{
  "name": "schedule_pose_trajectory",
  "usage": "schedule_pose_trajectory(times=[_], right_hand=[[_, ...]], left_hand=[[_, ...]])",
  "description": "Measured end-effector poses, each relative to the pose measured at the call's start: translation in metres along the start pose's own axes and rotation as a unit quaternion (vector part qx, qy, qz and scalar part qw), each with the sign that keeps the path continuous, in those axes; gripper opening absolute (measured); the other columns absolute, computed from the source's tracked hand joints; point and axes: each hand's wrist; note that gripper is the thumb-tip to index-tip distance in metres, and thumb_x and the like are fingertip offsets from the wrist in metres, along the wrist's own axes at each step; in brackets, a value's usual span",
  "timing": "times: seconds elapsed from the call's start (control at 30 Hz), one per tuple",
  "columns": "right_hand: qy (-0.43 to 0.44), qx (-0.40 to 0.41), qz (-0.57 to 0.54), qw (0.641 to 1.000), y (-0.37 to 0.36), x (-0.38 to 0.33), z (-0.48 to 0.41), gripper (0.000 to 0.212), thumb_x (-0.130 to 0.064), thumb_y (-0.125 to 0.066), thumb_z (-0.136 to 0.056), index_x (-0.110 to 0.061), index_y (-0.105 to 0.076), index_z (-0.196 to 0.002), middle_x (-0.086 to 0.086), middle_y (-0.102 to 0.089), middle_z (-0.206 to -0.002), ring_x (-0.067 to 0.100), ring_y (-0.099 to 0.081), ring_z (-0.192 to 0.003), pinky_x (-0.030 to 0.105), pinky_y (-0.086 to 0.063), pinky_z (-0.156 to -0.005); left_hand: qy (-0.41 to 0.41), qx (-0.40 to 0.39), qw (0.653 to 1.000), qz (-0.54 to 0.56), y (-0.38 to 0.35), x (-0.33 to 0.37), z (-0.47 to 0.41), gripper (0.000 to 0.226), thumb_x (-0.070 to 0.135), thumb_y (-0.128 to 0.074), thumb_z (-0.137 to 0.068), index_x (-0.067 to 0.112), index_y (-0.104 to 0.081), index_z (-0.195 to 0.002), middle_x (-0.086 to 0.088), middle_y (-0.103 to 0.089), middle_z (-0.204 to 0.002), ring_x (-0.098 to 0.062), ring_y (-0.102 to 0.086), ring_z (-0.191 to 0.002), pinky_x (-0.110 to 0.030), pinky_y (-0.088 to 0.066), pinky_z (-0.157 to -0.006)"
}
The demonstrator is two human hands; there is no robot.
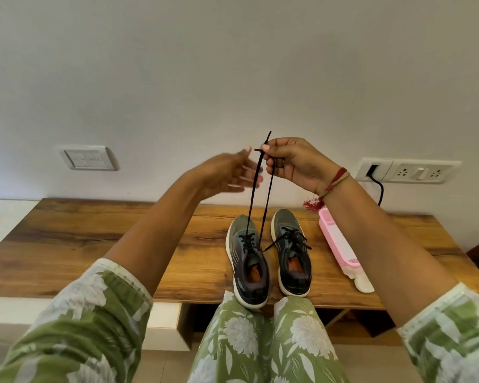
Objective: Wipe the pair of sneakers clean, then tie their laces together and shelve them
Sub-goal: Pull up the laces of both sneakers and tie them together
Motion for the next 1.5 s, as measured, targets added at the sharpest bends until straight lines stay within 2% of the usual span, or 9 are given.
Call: schedule_pose_trajectory(times=[0.2,0.3,0.4,0.57,0.77,1.03,1.1,1.27,1.5], right_hand=[[0.020,-0.113,0.128,0.985,-0.005,0.003,0.007,0.016,-0.005,-0.046,-0.095,-0.006,-0.058,-0.085,0.002,-0.049,-0.070,0.007,-0.048,-0.062,0.021,-0.049,-0.064],[0.062,-0.160,0.305,0.937,-0.012,-0.001,0.011,0.013,-0.005,-0.050,-0.094,-0.005,-0.057,-0.083,0.000,-0.050,-0.072,0.003,-0.050,-0.066,0.019,-0.047,-0.067],[0.115,-0.164,0.507,0.839,-0.018,-0.001,0.011,0.009,-0.008,-0.058,-0.088,-0.003,-0.062,-0.081,0.003,-0.060,-0.074,0.004,-0.055,-0.066,0.021,-0.046,-0.064],[0.293,-0.058,0.755,0.583,-0.008,0.022,0.000,0.013,-0.012,-0.055,-0.089,-0.006,-0.067,-0.087,0.008,-0.062,-0.079,0.023,-0.057,-0.069,0.034,-0.046,-0.059],[0.465,0.044,0.745,0.476,0.005,0.047,-0.004,0.006,-0.001,-0.065,-0.082,-0.005,-0.068,-0.085,0.009,-0.065,-0.074,0.025,-0.059,-0.060,0.032,-0.049,-0.052],[0.518,0.120,0.678,0.508,0.004,0.046,-0.010,0.007,-0.008,-0.065,-0.084,-0.006,-0.070,-0.087,0.009,-0.069,-0.080,0.024,-0.062,-0.068,0.031,-0.048,-0.059],[0.506,0.154,0.628,0.571,0.002,0.049,-0.011,0.007,-0.010,-0.065,-0.084,-0.007,-0.072,-0.087,0.007,-0.069,-0.080,0.024,-0.062,-0.071,0.032,-0.048,-0.062],[0.304,0.272,0.243,0.880,-0.025,0.062,-0.008,0.004,-0.012,-0.070,-0.081,-0.013,-0.071,-0.085,-0.001,-0.068,-0.083,0.007,-0.062,-0.079,0.019,-0.048,-0.068],[0.116,0.293,-0.076,0.946,-0.046,0.063,-0.010,0.014,-0.011,-0.064,-0.086,-0.020,-0.065,-0.076,-0.003,-0.063,-0.081,0.008,-0.057,-0.081,0.022,-0.047,-0.072]], left_hand=[[0.022,-0.016,0.998,0.057,0.000,-0.014,-0.004,0.038,0.033,-0.034,-0.103,0.014,-0.050,-0.075,0.005,-0.044,-0.053,-0.016,-0.052,-0.064,-0.034,-0.050,-0.081],[0.028,-0.011,0.997,0.066,0.004,-0.013,-0.004,0.032,0.026,-0.035,-0.101,0.013,-0.051,-0.077,0.005,-0.041,-0.049,-0.015,-0.050,-0.057,-0.033,-0.050,-0.077],[0.041,0.002,0.996,0.077,0.011,-0.017,-0.002,0.034,0.029,-0.041,-0.100,0.011,-0.059,-0.078,0.002,-0.052,-0.052,-0.015,-0.057,-0.058,-0.029,-0.052,-0.071],[0.045,0.015,0.998,0.052,0.017,-0.018,0.002,0.028,0.023,-0.041,-0.102,0.011,-0.066,-0.096,0.000,-0.066,-0.064,-0.012,-0.064,-0.061,-0.027,-0.053,-0.070],[0.011,0.017,0.999,0.041,0.011,-0.018,0.002,0.020,0.022,-0.048,-0.100,0.019,-0.066,-0.108,0.002,-0.073,-0.085,-0.008,-0.061,-0.058,-0.022,-0.053,-0.062],[-0.051,0.068,0.981,0.173,0.002,-0.024,-0.004,0.014,0.018,-0.061,-0.092,0.015,-0.071,-0.102,0.001,-0.071,-0.091,-0.009,-0.062,-0.064,-0.022,-0.054,-0.070],[-0.072,0.081,0.977,0.181,-0.001,-0.024,-0.003,0.012,0.019,-0.061,-0.092,0.017,-0.072,-0.097,0.002,-0.073,-0.090,-0.011,-0.066,-0.069,-0.024,-0.054,-0.073],[-0.129,0.142,0.972,0.134,-0.008,-0.024,-0.001,0.012,0.023,-0.058,-0.094,0.015,-0.067,-0.092,-0.002,-0.072,-0.092,-0.017,-0.071,-0.090,-0.029,-0.054,-0.083],[-0.146,0.268,0.926,0.223,-0.019,-0.029,-0.005,0.016,0.016,-0.046,-0.101,0.012,-0.060,-0.094,-0.004,-0.069,-0.093,-0.014,-0.068,-0.090,-0.027,-0.054,-0.082]])
Point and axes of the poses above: each hand's wrist, its own z-axis away from the middle knuckle, its own y-axis out of the back of the hand, x = y × z
